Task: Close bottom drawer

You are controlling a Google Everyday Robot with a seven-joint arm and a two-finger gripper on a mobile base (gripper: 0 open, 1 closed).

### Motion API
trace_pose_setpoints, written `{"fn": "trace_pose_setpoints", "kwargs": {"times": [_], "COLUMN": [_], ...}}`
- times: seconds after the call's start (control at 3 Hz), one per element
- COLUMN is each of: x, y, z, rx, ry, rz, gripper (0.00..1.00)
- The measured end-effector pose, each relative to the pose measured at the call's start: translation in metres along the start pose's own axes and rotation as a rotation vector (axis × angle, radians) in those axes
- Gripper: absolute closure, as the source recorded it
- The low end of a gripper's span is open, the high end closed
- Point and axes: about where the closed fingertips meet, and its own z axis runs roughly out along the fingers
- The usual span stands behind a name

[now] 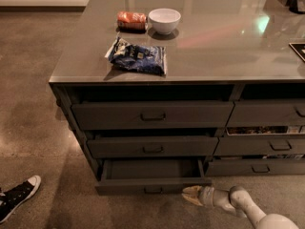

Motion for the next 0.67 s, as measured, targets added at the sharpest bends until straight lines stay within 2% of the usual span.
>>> {"fn": "trace_pose_setpoints", "kwargs": {"times": [0.33,0.67], "x": [-0.0029,-0.0025], "y": [-0.0097,-0.0072], "z": [0.002,0.0006], "rx": [0.022,0.025], "ry": [-0.024,-0.028], "rz": [0.0,0.001], "gripper": [0.39,0.16]}}
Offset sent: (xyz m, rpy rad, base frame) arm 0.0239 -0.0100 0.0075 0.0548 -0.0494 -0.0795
